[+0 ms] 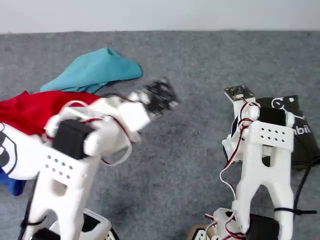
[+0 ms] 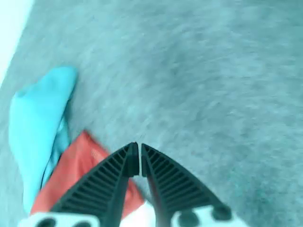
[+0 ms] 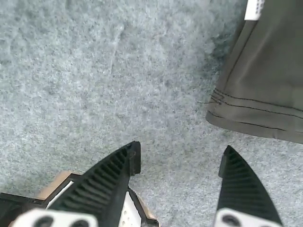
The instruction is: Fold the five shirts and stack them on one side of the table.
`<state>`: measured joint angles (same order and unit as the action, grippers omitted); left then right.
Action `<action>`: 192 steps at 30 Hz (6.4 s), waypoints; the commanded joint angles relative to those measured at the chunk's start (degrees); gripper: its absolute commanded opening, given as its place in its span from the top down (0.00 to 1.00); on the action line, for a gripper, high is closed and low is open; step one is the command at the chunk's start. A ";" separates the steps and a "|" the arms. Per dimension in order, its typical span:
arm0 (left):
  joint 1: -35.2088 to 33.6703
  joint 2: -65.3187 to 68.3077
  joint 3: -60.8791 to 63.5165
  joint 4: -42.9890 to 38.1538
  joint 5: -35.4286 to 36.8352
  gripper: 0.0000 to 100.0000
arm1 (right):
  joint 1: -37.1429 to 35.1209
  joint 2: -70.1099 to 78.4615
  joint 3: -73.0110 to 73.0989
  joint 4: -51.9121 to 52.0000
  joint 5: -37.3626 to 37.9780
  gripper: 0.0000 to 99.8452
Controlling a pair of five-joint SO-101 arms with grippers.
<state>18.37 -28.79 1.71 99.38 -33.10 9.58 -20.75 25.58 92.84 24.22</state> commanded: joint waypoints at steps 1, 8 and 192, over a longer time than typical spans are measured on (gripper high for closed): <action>-15.12 -1.58 0.04 0.00 0.35 0.99 | -0.40 -1.54 -0.18 -0.75 0.53 0.72; -34.46 -1.58 0.13 -1.76 10.99 0.92 | -0.40 -1.54 -0.18 -1.27 0.44 0.72; -31.56 -27.16 16.75 -10.29 17.58 0.99 | -4.44 -1.45 5.19 -6.37 0.97 0.73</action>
<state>-4.22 -55.34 18.68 93.58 -15.25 5.36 -20.75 31.03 87.03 25.71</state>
